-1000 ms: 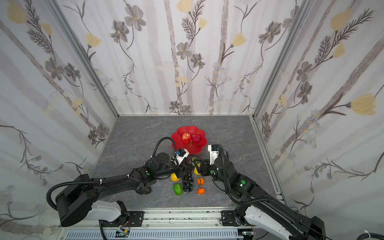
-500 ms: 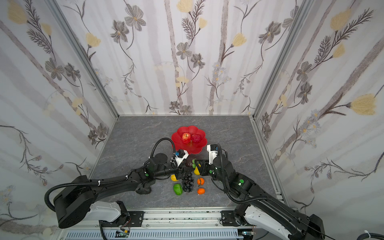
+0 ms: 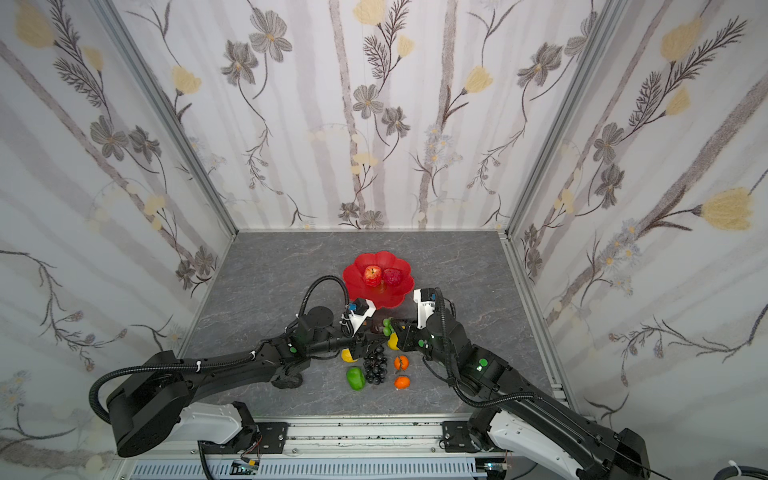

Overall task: Place and organize the fake fruits in the fruit bowl
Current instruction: 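Open the left gripper and draw back while the right gripper lifts the mangosteen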

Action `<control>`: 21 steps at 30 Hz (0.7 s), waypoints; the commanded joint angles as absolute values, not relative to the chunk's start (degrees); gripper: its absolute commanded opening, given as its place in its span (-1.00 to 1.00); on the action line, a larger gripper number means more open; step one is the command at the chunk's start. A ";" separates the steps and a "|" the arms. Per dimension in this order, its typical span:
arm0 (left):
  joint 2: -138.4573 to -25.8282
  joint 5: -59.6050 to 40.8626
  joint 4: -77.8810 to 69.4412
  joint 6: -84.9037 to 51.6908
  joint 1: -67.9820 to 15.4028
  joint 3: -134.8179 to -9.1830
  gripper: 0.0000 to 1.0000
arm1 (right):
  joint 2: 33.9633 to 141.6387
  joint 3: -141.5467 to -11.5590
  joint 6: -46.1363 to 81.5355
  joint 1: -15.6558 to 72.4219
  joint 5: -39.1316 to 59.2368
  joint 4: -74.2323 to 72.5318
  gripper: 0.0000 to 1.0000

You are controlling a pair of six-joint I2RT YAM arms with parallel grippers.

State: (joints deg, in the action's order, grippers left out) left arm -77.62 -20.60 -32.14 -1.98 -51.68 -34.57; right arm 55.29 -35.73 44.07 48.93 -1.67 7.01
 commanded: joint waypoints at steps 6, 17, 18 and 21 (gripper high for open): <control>-77.28 -19.87 -33.66 -1.76 -51.71 -35.06 0.11 | 56.29 -36.59 43.59 49.22 -1.22 6.14 -0.85; -72.74 -11.95 -27.06 -2.04 -51.59 -33.86 0.90 | 59.52 -41.36 41.85 49.13 -9.18 13.79 -0.84; -72.43 -10.74 -26.42 -2.00 -51.59 -33.15 0.96 | 59.95 -41.69 40.93 49.13 -9.92 13.58 -0.83; -67.05 -4.71 -24.73 -2.28 -51.08 -30.27 1.00 | 62.17 -44.24 38.35 48.62 -11.52 14.25 -0.82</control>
